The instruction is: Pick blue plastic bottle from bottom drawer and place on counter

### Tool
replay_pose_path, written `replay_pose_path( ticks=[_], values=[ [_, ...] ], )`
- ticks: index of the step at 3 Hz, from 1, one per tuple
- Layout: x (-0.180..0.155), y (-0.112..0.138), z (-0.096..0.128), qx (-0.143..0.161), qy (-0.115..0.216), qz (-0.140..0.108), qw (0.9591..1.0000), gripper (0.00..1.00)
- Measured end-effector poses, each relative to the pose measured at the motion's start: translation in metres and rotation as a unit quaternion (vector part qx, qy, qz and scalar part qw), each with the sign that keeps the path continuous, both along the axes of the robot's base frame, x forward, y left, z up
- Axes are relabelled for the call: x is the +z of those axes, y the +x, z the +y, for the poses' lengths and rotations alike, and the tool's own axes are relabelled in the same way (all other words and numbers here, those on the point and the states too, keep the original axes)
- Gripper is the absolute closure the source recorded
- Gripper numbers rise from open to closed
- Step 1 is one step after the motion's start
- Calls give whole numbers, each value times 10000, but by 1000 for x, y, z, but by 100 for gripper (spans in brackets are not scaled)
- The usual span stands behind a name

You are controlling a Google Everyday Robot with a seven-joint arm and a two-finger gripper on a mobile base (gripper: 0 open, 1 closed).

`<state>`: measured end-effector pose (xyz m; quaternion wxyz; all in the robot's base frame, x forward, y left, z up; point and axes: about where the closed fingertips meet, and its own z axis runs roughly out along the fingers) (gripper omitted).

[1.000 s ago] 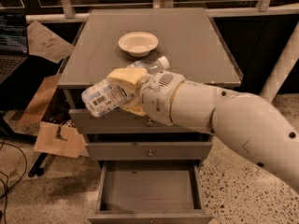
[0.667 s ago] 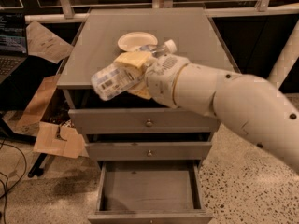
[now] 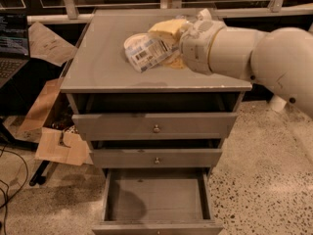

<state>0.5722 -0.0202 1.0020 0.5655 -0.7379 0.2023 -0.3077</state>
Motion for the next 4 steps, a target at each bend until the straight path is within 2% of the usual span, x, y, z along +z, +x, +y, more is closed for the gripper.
replay_pose_path(
  ticks=[1,2,4],
  values=[
    [-4,28,-30,-96,11,52,9999,100],
    [-9,54,-43,-281,-97,104,9995,100],
    [-17,112,-50,-442,-479,374,9972,100]
  ],
)
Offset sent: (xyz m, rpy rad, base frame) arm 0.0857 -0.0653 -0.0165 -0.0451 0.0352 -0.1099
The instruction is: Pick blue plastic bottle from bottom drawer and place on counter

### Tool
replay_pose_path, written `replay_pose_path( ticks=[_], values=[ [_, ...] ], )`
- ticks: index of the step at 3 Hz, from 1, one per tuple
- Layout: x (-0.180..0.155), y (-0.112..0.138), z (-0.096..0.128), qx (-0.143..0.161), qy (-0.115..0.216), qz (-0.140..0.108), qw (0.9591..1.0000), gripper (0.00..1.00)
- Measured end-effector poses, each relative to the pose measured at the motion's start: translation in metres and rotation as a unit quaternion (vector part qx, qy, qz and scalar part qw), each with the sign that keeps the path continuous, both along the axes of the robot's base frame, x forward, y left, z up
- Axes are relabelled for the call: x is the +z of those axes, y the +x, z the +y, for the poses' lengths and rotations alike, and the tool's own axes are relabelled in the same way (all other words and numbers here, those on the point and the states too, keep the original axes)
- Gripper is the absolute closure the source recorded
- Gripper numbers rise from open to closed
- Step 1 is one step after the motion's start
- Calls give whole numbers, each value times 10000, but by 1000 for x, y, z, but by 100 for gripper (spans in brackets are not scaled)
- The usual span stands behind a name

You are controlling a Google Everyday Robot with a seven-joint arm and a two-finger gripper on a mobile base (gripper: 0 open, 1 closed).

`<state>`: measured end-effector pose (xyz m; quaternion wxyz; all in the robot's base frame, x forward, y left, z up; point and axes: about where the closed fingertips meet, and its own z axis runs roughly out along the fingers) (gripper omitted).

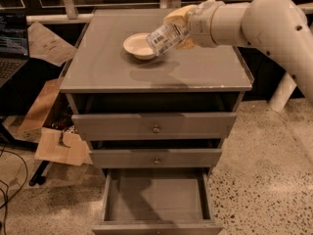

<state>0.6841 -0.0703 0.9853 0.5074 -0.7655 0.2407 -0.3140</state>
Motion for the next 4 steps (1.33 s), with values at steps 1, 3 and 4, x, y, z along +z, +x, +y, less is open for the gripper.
replay_pose_path(
  ticks=[1,3,4],
  values=[
    [0,21,-4,-226,-159,23,9996,100],
    [-17,29,-15,-328,-211,354,9986,49],
    [-17,29,-15,-328,-211,354,9986,28]
  ],
)
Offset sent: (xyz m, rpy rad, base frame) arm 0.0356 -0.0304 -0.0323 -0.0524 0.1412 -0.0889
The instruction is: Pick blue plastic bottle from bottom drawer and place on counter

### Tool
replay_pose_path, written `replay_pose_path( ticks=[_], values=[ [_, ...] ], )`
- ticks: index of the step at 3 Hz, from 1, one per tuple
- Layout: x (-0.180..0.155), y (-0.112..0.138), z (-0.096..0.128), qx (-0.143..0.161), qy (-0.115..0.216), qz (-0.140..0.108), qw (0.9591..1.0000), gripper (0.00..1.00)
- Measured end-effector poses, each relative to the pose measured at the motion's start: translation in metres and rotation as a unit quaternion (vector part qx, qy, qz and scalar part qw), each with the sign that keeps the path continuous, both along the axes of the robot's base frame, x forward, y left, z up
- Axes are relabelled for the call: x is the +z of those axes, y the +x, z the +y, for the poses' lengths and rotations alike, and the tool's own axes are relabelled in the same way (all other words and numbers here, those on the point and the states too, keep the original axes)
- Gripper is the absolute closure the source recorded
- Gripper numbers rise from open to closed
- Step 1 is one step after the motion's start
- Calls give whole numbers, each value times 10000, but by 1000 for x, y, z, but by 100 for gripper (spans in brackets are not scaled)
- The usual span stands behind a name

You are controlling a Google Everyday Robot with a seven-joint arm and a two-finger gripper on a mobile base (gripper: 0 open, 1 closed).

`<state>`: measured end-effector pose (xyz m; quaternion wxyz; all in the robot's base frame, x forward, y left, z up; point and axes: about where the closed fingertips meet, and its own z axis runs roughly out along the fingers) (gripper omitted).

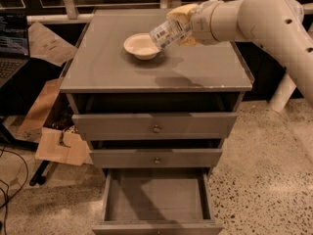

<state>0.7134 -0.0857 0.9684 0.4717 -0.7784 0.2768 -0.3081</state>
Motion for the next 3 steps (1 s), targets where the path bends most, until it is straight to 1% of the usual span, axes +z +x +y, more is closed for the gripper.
replay_pose_path(
  ticks=[1,2,3],
  values=[
    [0,0,0,0,0,0,10000,4],
    [0,0,0,1,0,1,10000,0],
    [0,0,0,1,0,1,10000,0]
  ],
)
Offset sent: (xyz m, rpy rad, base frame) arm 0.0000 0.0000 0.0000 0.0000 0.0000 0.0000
